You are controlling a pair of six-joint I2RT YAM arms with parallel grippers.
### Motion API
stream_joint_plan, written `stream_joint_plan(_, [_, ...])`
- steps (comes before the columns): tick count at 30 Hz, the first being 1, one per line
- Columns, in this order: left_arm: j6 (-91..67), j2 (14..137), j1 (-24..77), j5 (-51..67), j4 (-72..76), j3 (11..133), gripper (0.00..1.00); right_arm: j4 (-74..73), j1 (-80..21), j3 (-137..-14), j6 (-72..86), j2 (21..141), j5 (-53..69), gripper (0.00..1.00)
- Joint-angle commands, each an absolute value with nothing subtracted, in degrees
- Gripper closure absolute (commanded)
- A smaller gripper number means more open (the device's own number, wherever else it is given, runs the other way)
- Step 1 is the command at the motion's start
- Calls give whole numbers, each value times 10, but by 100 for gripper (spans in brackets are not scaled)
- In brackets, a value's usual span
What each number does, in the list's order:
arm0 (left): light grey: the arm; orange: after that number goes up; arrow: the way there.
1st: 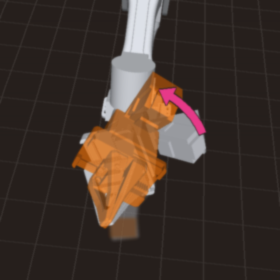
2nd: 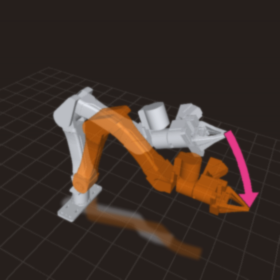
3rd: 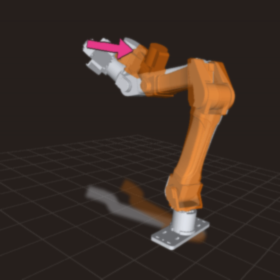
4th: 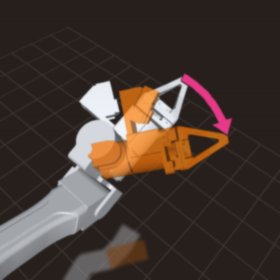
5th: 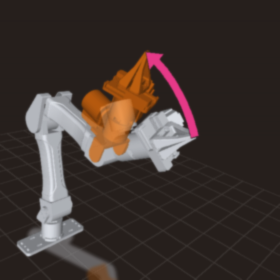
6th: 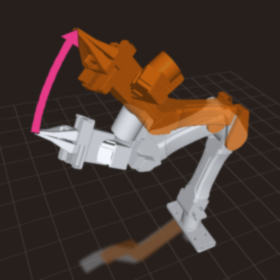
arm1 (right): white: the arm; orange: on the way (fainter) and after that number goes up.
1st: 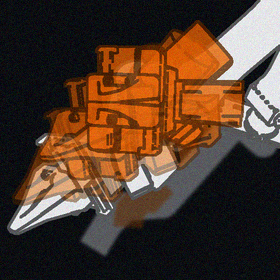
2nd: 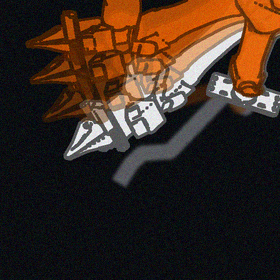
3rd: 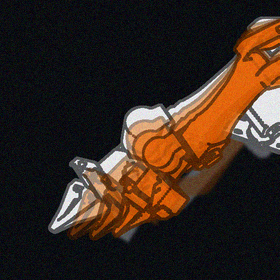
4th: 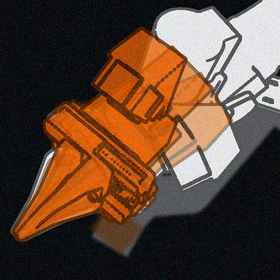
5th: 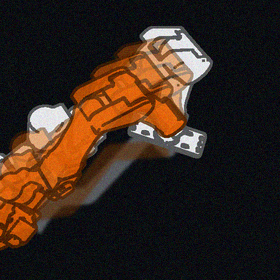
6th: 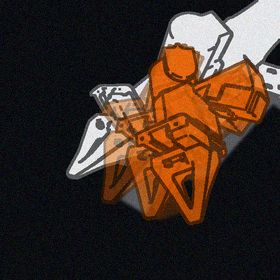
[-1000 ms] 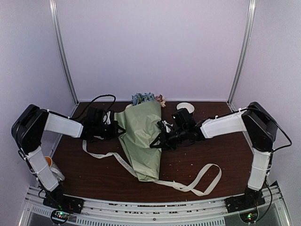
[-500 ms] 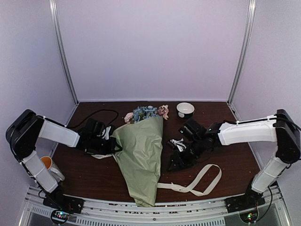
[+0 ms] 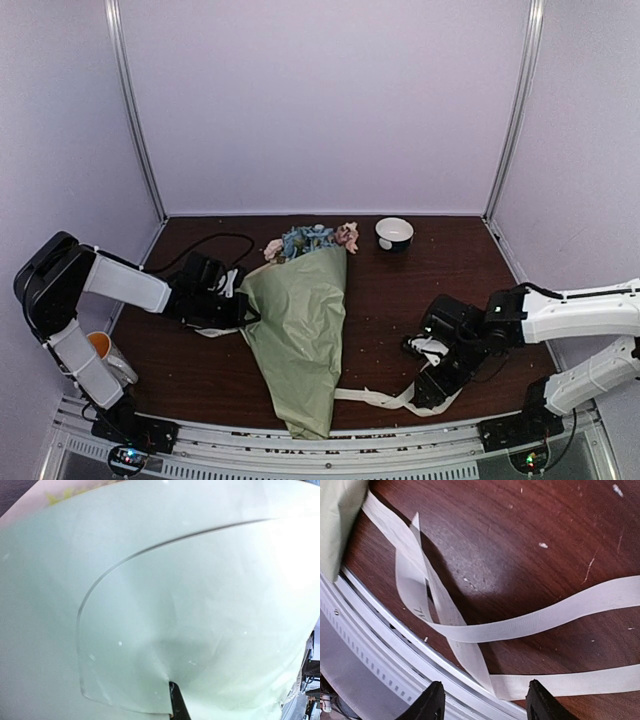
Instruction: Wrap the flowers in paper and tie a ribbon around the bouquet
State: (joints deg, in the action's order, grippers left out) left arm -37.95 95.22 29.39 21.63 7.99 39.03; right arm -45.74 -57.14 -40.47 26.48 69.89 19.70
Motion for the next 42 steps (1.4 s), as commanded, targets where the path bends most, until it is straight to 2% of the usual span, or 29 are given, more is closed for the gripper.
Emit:
stream_joint_plan(1, [-365, 955, 302, 208, 51, 394, 100, -409, -591, -389, 254, 739, 206, 44])
stream_joint_plan(5, [-364, 950, 302, 205, 47, 395, 100, -397, -603, -373, 256, 764, 232, 48])
stream_joint_plan(9, [-363, 959, 303, 202, 49, 396, 100, -379, -606, -358, 259, 777, 264, 77])
stream_joint_plan(13, [-367, 971, 303, 206, 56, 398, 100, -393, -603, -371, 239, 808, 272, 99])
stream_joint_plan(16, [-365, 973, 303, 203, 54, 402, 100, -449, -553, -413, 202, 802, 234, 100])
stream_joint_plan(19, [-352, 982, 303, 197, 47, 418, 100, -474, -438, -472, 161, 790, 202, 100])
stream_joint_plan(22, [-341, 998, 303, 194, 42, 439, 100, -503, -354, -603, 99, 827, 171, 100])
stream_joint_plan(27, [-319, 1014, 303, 178, 22, 473, 100, -615, -322, -864, 5, 937, 221, 100])
stream_joint_plan(30, [-311, 1017, 303, 173, 19, 480, 100, -654, -301, -975, 11, 998, 159, 100])
stream_joint_plan(31, [-311, 1017, 303, 173, 19, 481, 100, -653, -297, -983, 21, 1006, 145, 100])
stream_joint_plan(35, [-312, 1015, 302, 174, 22, 474, 100, -615, -310, -892, 11, 989, 255, 100])
stream_joint_plan(39, [-311, 1014, 308, 177, 22, 470, 100, -581, -315, -801, 26, 940, 244, 100])
stream_joint_plan(42, [-310, 1014, 315, 177, 21, 471, 100, -563, -327, -775, 10, 897, 324, 100])
